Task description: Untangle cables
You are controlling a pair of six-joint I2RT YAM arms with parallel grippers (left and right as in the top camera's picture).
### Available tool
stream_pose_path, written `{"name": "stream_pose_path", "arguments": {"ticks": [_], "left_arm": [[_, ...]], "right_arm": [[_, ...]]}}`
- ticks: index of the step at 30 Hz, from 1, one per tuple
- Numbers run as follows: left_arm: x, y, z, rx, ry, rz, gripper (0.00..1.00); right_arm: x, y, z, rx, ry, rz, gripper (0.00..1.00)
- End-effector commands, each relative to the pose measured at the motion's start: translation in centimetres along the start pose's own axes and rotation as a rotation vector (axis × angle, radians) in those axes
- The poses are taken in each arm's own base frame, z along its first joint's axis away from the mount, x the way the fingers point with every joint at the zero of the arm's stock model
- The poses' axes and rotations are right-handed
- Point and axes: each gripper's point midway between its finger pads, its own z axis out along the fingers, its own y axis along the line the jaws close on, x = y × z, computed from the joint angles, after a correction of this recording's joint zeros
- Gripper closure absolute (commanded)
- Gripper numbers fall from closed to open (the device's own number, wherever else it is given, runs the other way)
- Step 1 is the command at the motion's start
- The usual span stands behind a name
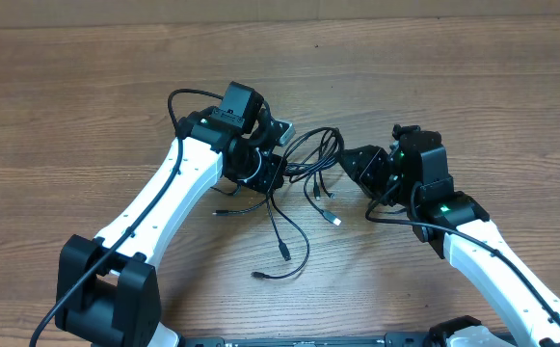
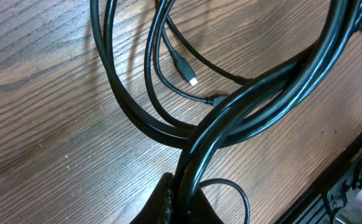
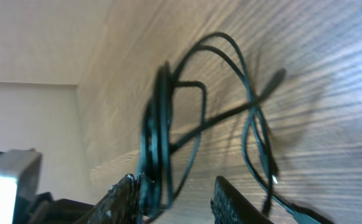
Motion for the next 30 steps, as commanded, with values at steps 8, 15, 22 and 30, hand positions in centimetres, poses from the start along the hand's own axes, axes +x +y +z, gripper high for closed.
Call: {"name": "stream_pose_path", "arguments": {"ticks": [8, 15, 22, 30], "left_arm": [[-0.2, -1.0, 0.0, 0.035, -0.005, 0.033, 0.96], [-0.4, -1.8, -0.1, 0.082, -0.014, 0.037, 0.96], [-0.5, -1.7, -0.1, 0.081, -0.016, 0.042, 0.96], [-0.7, -1.7, -0.1, 0.079, -0.025, 0.076, 0.93]], "right_arm": [[-0.5, 0.7, 0.2, -0.037, -0.017, 0.021, 0.63], [0.2, -0.6, 1.8, -0.001, 0.025, 0.105, 0.70], [0.3, 0.7, 2.3, -0.070, 0.053, 0.088, 0.89], [0.4, 0.8, 2.3, -0.074, 0.059, 0.103, 0.96]]}}
